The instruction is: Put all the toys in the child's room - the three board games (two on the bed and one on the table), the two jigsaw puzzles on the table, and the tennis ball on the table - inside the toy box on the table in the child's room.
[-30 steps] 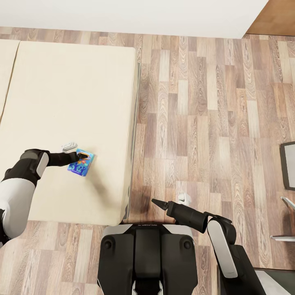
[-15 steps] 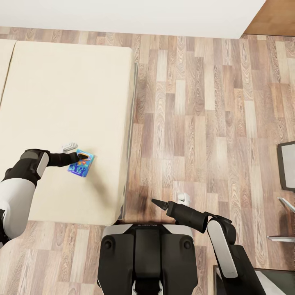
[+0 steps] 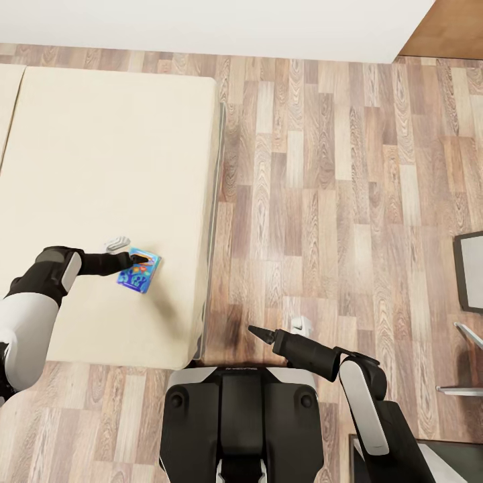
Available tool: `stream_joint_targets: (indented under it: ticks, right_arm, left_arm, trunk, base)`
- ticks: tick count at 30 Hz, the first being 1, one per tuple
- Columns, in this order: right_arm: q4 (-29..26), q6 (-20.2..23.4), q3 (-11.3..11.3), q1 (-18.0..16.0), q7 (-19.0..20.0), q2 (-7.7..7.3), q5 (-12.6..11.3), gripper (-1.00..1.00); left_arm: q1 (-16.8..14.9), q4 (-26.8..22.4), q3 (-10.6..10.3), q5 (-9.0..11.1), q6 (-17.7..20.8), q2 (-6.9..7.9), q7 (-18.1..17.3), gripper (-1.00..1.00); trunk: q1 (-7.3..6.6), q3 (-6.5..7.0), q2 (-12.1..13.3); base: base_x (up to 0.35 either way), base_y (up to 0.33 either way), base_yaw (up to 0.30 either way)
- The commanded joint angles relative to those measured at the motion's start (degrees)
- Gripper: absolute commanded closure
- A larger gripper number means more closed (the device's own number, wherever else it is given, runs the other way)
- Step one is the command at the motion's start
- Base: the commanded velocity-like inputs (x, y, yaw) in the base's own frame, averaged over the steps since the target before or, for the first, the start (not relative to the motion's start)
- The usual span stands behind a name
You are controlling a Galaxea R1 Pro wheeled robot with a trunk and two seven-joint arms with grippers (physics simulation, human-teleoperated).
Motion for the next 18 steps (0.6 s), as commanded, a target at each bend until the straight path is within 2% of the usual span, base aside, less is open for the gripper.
stream_joint_targets:
  ticks: [1, 18]
  right_arm:
    - [-0.02, 0.23, -0.07, -0.02, 0.40, 0.03, 0.37, -1.00]
    - [-0.02, 0.23, -0.08, -0.03, 0.40, 0.03, 0.37, -1.00]
  left_arm:
    - [-0.01, -0.04, 0.32, -0.31, 0.39, -0.01, -0.39, -1.00]
    - [0.04, 0.04, 0.32, -0.32, 0.32, -0.02, -1.33, -1.00]
  trunk:
    - [0.03, -0.05, -0.08]
    - [0.03, -0.05, -0.08]
  base:
    - [0.000, 0.000, 0.000]
    - [0.000, 0.000, 0.000]
